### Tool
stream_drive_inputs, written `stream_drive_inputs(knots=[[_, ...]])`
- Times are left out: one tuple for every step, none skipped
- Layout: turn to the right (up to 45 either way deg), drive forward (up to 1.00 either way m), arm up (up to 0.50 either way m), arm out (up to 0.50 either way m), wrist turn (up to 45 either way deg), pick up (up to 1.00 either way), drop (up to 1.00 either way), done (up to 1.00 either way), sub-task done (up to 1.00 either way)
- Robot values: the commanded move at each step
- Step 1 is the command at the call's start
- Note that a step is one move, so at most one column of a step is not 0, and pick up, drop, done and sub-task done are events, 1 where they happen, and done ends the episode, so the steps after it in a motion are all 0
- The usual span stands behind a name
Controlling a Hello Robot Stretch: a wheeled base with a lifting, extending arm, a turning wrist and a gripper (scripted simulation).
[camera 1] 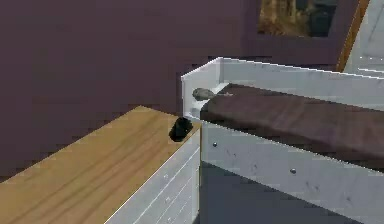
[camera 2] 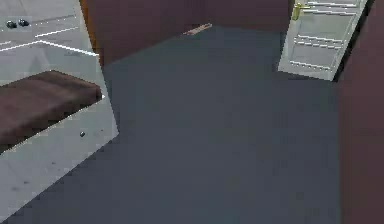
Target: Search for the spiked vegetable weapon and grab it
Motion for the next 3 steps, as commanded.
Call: stream_drive_inputs(knots=[[45.0, 0.00, 0.00, 0.00, 0.0, 0.00, 0.00, 0.00, 0.00], [45.0, 0.00, 0.00, 0.00, 0.0, 0.00, 0.00, 0.00, 0.00], [12.0, 0.00, 0.00, 0.00, 0.0, 0.00, 0.00, 0.00, 0.00]])
